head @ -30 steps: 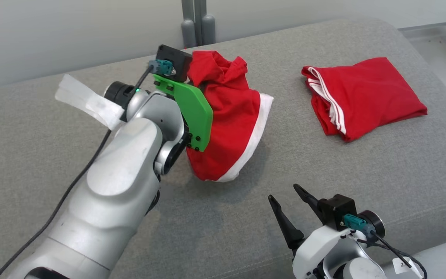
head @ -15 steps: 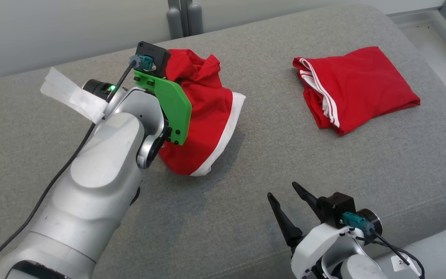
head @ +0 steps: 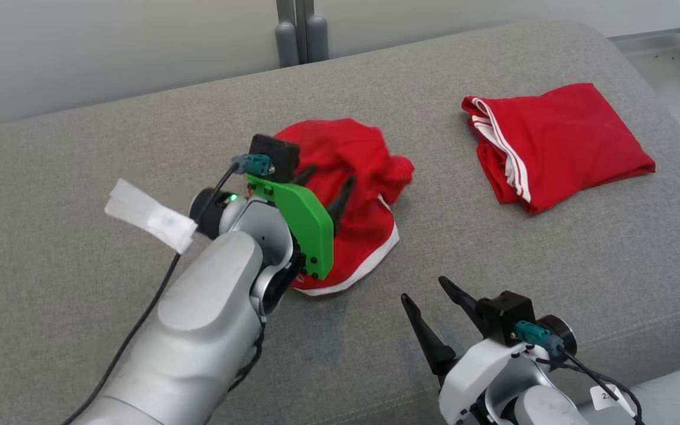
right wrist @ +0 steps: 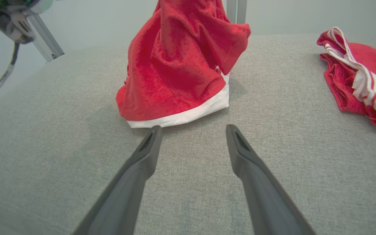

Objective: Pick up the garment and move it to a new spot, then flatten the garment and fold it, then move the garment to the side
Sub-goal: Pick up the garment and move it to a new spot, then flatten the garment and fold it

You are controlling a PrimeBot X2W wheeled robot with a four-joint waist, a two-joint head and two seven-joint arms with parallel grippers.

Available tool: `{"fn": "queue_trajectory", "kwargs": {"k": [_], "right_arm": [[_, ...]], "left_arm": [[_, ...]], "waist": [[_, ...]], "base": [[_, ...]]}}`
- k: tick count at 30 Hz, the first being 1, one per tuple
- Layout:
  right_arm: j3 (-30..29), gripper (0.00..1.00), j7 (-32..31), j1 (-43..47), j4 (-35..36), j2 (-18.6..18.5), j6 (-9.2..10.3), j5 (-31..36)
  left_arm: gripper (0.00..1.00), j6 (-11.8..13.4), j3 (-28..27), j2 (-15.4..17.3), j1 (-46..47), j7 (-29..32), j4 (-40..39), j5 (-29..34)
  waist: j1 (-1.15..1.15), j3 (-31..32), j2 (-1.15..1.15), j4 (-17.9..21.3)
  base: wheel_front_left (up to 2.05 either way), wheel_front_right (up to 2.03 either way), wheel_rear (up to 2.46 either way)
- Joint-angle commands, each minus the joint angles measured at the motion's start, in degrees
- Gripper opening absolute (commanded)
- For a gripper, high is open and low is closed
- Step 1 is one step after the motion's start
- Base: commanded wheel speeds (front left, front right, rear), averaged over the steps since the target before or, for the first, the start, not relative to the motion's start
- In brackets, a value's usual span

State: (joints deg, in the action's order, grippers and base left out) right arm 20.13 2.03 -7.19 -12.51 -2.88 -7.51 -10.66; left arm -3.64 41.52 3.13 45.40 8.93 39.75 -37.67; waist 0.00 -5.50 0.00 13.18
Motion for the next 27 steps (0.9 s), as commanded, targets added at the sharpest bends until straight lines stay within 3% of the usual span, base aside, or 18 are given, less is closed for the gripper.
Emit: {"fn": "queue_trajectory", "kwargs": {"k": [1,7,12,16,27], "right_arm": [[0.1,1.00,-0.1,-0.2,0.1,0.0,0.05,-0.1],[-1.0,1.00,-0.1,0.5,-0.1,0.0,0.05,0.2],[-2.0,1.00,-0.1,0.9,0.1,0.0,0.05,0.5],[-2.1,1.00,-0.4,1.0,0.5,0.0,0.05,0.9],[-1.5,1.00,-1.4,0.7,1.8,0.0,0.05,1.7]], "left_arm": [[1.00,-1.0,0.0,0.0,-2.2,-0.6,0.5,-2.9],[1.00,0.0,1.0,-0.1,-4.7,0.2,1.4,-6.9],[1.00,4.5,0.6,2.2,-5.8,2.4,3.9,-6.5],[1.00,6.5,-0.3,4.4,-6.8,3.6,4.6,-7.2],[1.00,8.0,-1.0,5.6,-6.9,5.8,6.0,-8.2]], "waist": [[0.00,0.0,0.00,0.0],[0.00,0.1,0.00,-0.9],[0.00,0.5,0.00,-2.1],[0.00,0.6,0.00,-2.5],[0.00,-1.6,0.00,-0.1]], "base": [[0.00,0.00,0.00],[0.00,0.00,0.00],[0.00,0.00,0.00],[0.00,0.00,0.00],[0.00,0.00,0.00]]}}
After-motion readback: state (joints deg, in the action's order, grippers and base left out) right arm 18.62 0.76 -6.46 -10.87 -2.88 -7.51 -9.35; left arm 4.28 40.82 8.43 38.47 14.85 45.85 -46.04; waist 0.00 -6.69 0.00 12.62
